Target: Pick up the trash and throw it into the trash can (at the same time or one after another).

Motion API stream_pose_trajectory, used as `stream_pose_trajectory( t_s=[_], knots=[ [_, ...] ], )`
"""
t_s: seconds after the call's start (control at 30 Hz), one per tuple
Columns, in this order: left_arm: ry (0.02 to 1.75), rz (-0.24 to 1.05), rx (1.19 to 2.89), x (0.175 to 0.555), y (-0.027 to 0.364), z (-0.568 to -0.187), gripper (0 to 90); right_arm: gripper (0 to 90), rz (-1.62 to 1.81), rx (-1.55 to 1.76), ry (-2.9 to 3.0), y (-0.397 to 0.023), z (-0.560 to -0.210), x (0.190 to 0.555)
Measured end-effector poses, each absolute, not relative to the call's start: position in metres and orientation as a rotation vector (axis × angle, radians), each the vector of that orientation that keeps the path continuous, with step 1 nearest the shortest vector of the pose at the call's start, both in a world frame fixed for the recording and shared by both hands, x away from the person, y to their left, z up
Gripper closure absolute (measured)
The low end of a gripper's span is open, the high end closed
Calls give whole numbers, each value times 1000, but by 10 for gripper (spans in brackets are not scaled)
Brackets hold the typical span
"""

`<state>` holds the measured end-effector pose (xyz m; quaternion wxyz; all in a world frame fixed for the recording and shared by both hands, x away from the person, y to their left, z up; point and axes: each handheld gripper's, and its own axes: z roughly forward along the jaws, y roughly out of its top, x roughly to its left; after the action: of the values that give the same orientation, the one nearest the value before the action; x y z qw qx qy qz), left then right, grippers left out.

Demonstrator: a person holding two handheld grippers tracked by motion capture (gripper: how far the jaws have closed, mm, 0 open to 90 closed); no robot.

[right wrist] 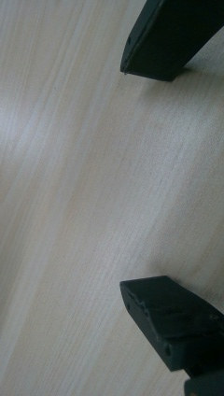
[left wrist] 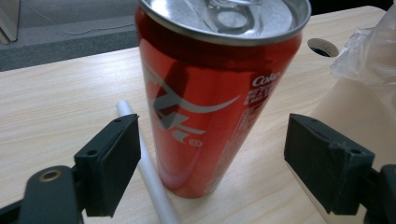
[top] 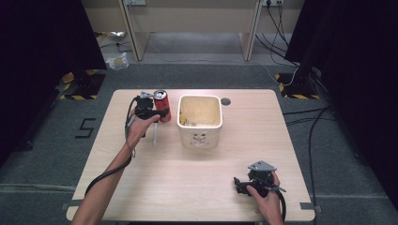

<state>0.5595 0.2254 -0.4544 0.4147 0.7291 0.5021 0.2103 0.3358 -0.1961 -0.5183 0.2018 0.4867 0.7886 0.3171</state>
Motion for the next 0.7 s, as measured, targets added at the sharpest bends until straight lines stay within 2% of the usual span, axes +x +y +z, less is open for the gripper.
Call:
stream_pose_trajectory(
  t_s=[0.53, 0.6, 0.7],
  knots=[
    [1286, 567, 1845, 575, 218, -461, 268, 2, 886, 1359, 2202, -196, -518, 336],
    [1283, 572, 1845, 576, 218, -463, 324, 2, 886, 1359, 2202, -196, -518, 336],
    [1282, 580, 1844, 576, 218, -463, 330, 2, 886, 1359, 2202, -196, -518, 336]
  ],
)
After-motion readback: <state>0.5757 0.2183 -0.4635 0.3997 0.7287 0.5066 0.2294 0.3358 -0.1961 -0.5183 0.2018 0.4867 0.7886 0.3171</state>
